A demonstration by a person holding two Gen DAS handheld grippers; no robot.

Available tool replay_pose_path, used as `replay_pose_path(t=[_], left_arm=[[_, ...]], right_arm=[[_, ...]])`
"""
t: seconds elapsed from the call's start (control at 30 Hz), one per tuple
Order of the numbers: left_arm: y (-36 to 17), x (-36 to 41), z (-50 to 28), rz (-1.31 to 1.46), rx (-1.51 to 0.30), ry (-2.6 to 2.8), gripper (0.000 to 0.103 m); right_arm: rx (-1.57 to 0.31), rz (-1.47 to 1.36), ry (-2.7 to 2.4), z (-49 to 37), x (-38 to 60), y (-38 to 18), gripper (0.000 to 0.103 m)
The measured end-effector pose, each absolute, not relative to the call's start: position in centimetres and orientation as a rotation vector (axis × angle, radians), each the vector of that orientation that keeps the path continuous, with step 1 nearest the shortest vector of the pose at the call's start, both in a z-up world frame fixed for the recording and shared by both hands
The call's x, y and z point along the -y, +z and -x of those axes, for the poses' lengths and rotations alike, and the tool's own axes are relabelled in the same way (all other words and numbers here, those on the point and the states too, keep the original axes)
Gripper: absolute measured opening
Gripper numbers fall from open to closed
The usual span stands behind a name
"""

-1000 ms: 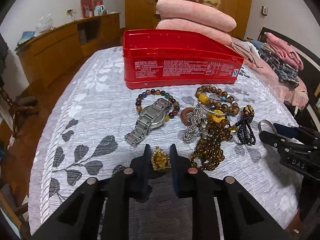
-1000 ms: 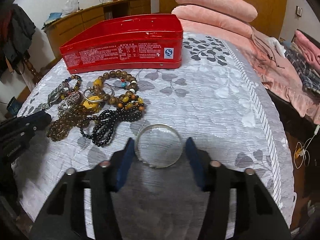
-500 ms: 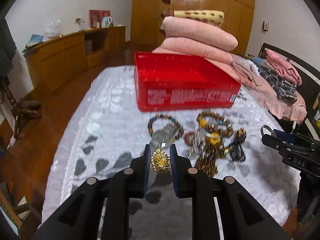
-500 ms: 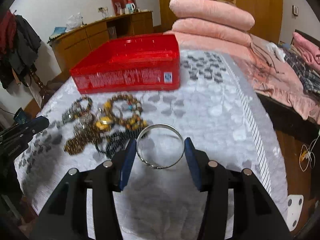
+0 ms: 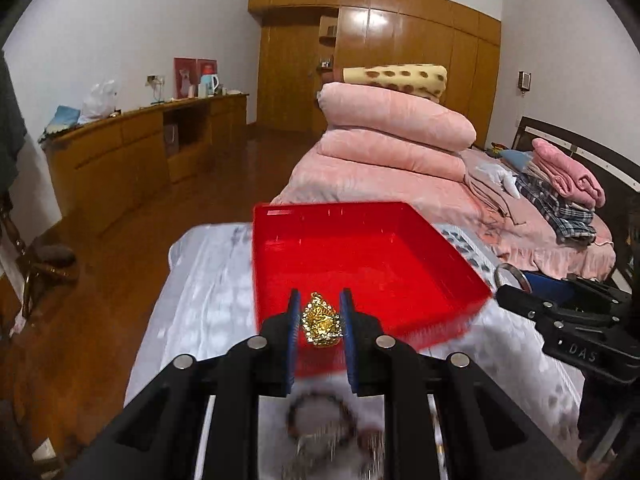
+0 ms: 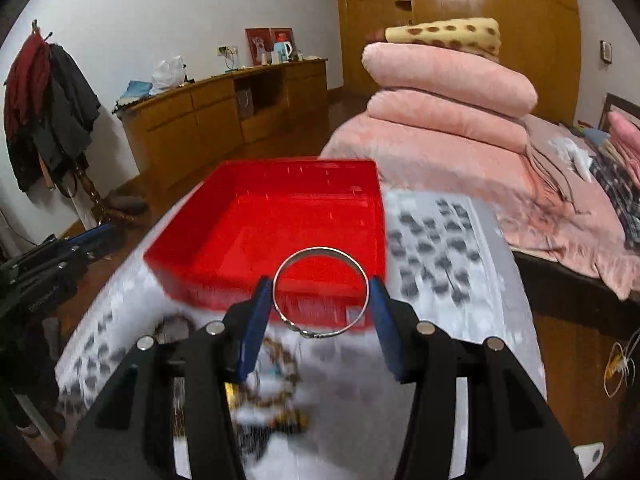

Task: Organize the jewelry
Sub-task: 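Carry pendant and bangle into the red tin and open both tools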

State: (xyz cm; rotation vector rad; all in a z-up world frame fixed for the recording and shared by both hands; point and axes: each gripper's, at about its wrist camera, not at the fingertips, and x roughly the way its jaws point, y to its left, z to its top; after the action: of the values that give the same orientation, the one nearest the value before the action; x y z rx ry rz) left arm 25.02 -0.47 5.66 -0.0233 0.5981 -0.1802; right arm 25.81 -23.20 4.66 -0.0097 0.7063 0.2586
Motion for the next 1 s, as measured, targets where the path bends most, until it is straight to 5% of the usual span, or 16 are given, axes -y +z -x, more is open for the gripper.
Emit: replay_pose_path(t=[0.43,0.53,0.73,1.0], left_arm=[[2.0,2.1,-32.4,0.016,-0.695,-0.181,0.021],[2.1,2.2,-32.1,-0.001,-0.679,-0.181,0.033],[3.3,1.4,-30.7,0.019,-0.638,-0.172,0.038],[4.4,0.0,-25.1,0.022,-0.570,-0.125,0.065]], right_arm=[[-0.766,0.037,0.258,-32.3,21.2,2.2,0.049],[-0.746,0.051,0.249,-32.1,21.1,2.3,0.061],[-0.698,0.034,0.246,-30.8,21.7,3.4,0.061],[-0.633,-0.036,0.225,-25.2,23.5,4.1,0.065]])
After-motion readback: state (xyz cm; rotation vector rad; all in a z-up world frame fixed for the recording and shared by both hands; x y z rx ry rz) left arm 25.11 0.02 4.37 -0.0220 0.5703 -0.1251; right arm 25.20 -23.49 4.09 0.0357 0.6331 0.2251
